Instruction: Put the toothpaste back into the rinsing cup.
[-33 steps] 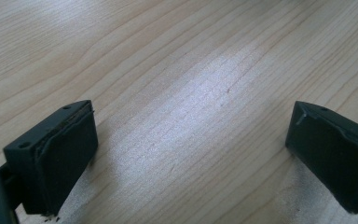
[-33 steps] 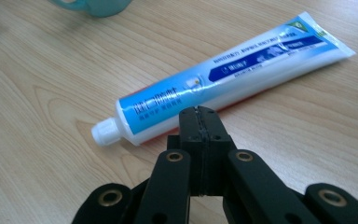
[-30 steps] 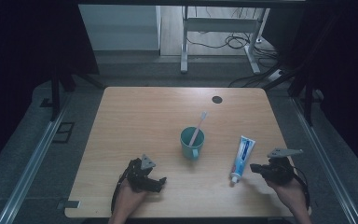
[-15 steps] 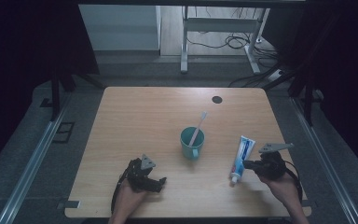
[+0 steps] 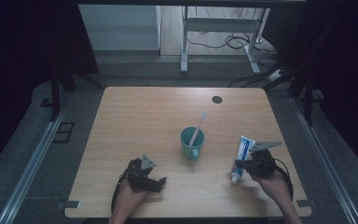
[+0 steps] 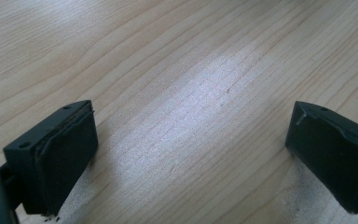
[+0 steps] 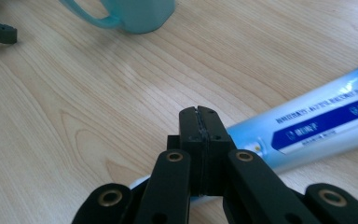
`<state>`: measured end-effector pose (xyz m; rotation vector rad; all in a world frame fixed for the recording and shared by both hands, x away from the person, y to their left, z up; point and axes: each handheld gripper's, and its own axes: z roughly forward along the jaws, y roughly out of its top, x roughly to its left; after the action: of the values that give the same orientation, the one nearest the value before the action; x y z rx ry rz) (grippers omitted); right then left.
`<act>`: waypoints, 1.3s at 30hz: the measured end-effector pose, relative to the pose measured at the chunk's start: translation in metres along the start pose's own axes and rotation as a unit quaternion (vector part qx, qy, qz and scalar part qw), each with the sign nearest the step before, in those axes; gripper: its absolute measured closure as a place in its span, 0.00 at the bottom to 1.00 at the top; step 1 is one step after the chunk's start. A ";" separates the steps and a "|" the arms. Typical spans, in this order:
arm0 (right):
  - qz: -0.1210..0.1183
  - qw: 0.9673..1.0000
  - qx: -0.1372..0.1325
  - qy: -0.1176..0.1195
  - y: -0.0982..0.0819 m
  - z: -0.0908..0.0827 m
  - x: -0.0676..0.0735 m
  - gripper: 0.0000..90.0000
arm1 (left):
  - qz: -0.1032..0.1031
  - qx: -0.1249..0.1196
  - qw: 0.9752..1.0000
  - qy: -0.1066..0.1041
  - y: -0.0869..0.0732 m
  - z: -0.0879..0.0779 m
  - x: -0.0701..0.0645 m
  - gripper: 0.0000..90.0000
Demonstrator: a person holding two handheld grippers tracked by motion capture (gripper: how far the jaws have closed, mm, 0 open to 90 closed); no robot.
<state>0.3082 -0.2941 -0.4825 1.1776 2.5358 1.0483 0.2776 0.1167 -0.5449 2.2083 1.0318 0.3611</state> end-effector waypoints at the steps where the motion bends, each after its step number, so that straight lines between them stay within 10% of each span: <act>1: -0.001 1.000 0.001 0.000 0.000 0.001 0.001 0.99 | 0.000 0.000 1.000 0.000 0.000 0.000 0.000 0.03; 39: 0.001 1.000 0.029 0.005 -0.008 0.029 0.003 0.99 | 0.001 0.001 1.000 0.000 0.000 0.000 0.000 0.03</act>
<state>0.3129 -0.2804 -0.5092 1.1913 2.5894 0.9894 0.2777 0.1169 -0.5448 2.2112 1.0297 0.3613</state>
